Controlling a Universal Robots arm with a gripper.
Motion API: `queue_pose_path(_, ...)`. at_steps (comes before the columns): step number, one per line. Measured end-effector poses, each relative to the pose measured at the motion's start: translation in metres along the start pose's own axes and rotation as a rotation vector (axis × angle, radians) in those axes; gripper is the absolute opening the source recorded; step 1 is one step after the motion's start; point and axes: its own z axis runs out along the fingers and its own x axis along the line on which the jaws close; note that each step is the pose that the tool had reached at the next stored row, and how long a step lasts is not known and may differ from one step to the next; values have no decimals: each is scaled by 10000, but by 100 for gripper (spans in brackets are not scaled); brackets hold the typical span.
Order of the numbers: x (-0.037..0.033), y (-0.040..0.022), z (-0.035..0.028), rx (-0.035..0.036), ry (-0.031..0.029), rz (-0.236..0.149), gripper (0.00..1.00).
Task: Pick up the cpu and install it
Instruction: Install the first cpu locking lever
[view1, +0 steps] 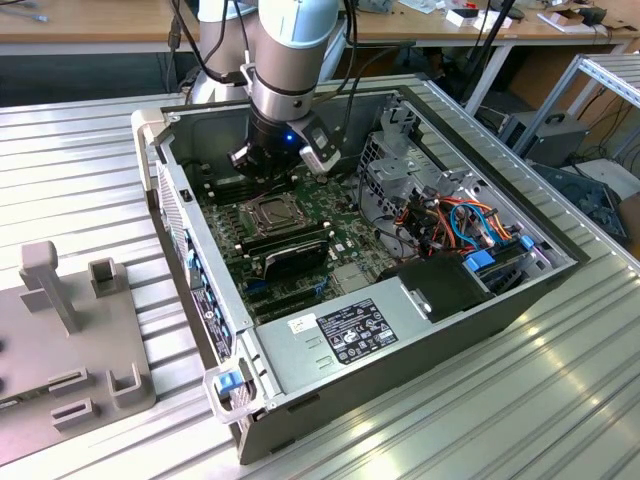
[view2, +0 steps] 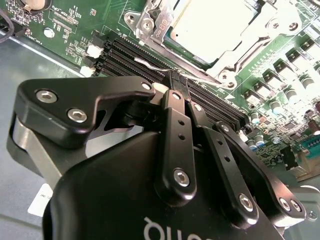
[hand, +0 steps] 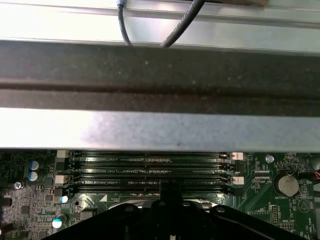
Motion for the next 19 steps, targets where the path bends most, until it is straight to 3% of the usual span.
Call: queue_pose_path(19, -19, -10, 52, 30, -9, 59, 11)
